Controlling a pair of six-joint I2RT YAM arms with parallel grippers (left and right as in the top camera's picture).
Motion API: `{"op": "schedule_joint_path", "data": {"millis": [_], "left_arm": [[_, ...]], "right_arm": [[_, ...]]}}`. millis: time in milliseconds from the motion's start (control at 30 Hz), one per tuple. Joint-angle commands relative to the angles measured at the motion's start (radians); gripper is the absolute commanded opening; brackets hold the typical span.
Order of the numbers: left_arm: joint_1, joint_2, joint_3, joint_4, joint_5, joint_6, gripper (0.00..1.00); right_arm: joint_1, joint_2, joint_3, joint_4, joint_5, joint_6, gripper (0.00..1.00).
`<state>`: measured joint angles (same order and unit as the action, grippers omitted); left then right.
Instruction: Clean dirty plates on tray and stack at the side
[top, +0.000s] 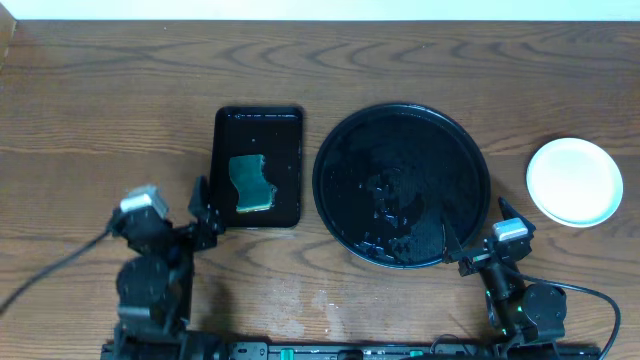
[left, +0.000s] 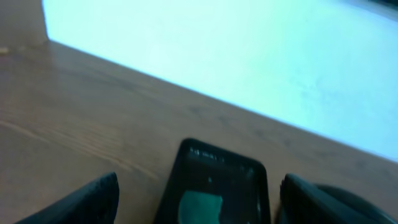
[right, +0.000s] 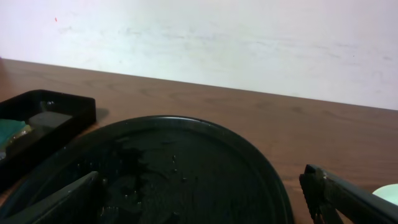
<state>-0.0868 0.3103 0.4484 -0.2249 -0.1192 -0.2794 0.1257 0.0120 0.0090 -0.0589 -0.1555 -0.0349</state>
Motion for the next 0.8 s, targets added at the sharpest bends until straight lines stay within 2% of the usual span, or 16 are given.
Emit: {"op": "schedule_joint_path", "data": {"millis": [0,200,600,767], "left_arm": [[0.019,-0.126,-0.11,0.058,-0.013,0.016,0.83],[0.02,-0.311,-0.264,0.136,-0.013,0.016,0.83],[0.02,-0.309,-0.445,0.256,-0.013,0.016,0.84],[0.018,-0.309,-0.445,0.21,-0.013,0.016,0.84]], "right_arm": [[0.007,-0.006,-0.003,-0.002,0.009,-0.011,0.99],[0.007,-0.006,-0.003,-0.002,0.009,-0.011,0.99],[0.007,-0.006,-0.003,-0.002,0.009,-0.011,0.99],[0.007,-0.006,-0.003,-0.002,0.009,-0.011,0.99]]}}
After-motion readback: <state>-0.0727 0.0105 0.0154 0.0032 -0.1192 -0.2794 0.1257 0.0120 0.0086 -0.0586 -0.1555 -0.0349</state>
